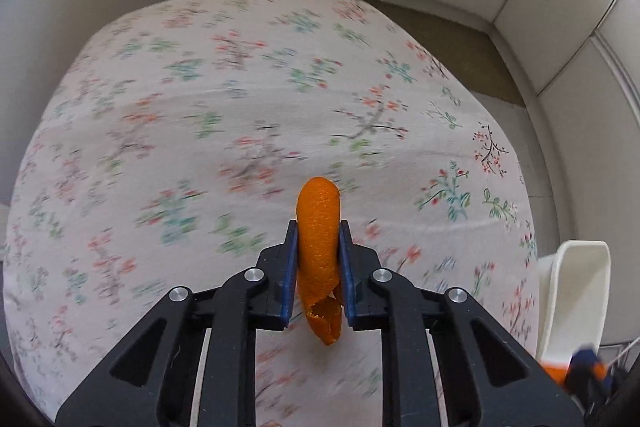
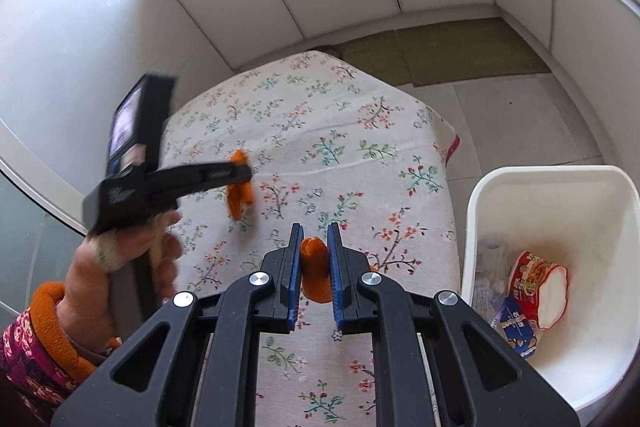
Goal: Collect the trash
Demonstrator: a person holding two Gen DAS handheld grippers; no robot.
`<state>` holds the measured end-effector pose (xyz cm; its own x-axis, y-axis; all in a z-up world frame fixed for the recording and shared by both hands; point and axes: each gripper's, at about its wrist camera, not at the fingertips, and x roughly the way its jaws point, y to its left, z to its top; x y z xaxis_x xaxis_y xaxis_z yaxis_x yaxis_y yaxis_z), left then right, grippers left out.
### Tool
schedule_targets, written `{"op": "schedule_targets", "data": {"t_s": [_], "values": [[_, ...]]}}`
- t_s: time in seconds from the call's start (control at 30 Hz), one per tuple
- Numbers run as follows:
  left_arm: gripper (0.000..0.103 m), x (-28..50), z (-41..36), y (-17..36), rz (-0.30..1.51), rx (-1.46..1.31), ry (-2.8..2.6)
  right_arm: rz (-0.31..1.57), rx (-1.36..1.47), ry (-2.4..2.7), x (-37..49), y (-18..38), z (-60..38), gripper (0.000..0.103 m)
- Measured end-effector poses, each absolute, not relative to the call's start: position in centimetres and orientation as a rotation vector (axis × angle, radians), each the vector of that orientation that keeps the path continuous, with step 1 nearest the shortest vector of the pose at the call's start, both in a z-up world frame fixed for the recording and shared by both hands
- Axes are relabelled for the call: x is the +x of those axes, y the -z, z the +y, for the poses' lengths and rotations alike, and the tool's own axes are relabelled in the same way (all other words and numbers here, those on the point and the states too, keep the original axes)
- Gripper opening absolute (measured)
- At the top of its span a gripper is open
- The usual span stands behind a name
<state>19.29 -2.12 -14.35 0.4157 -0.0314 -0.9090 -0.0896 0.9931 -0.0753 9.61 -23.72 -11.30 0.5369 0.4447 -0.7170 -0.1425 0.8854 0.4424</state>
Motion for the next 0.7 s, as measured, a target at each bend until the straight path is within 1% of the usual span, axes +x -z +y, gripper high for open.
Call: {"op": "schedule_targets", "data": {"t_s": [0.2,0.33,0.47,0.7], "values": [[0.018,14.5,1.6,10.6,1.054,-0.175,-0.073,0.9,0.349,-0.365,8.6,9.6,-23.3,0.012],[0.018,12.3,2.7,8.3,0.998,-0.221,-0.082,0.861,0.331,-0.36,7.3,8.1,-23.1,0.012],[0.018,10.2,2.6,6.2,0.936,-0.223,-0.078,0.817,0.317,-0.351,5.9,6.5,-23.3,0.012],[0.018,7.1,2.5,3.9,0.892,-0.242,-0.053,0.768,0.325,-0.332,3.8,4.5,-24.7,0.012]]}}
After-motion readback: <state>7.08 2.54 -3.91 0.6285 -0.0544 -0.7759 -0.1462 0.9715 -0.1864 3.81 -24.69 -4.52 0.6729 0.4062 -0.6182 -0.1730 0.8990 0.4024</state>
